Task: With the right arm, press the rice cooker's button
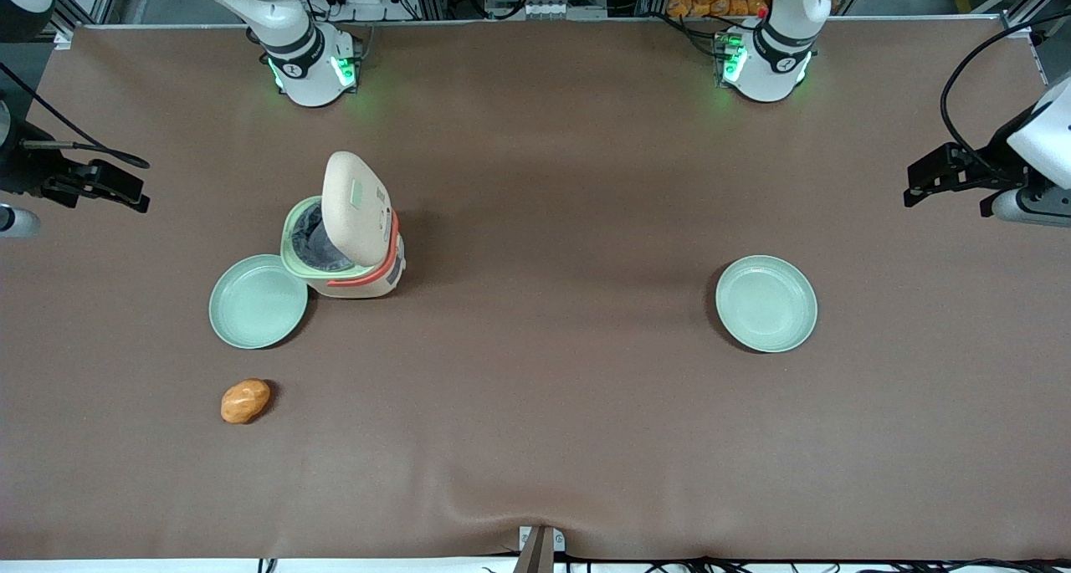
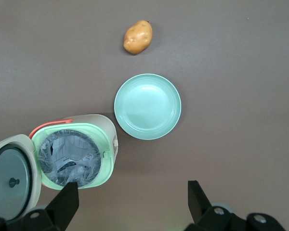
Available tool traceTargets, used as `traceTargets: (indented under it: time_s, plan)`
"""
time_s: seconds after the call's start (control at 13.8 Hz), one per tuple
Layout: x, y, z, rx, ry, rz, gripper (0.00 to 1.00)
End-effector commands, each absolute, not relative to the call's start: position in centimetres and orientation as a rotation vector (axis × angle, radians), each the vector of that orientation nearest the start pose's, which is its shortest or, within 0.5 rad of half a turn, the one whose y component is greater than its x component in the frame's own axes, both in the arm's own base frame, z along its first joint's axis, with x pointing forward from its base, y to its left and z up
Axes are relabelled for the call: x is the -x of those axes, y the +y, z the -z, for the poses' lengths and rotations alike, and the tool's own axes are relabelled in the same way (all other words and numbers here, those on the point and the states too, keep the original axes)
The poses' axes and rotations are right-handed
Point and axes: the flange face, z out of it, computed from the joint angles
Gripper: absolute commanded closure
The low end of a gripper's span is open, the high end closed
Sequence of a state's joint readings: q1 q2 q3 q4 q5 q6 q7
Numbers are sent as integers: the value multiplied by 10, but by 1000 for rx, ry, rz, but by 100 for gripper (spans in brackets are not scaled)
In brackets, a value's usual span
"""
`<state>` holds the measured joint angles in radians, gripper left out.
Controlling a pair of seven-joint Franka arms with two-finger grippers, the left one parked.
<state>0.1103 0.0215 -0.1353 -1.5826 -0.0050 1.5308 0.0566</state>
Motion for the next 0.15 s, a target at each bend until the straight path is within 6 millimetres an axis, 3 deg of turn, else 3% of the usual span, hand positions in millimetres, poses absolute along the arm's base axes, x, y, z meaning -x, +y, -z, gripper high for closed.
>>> traceTargets:
  time_s: [0.0, 0.07]
  plan:
    - [-550, -16, -610, 3157, 121, -99, 0]
    - [-550, -16, -610, 3157, 121, -99, 0]
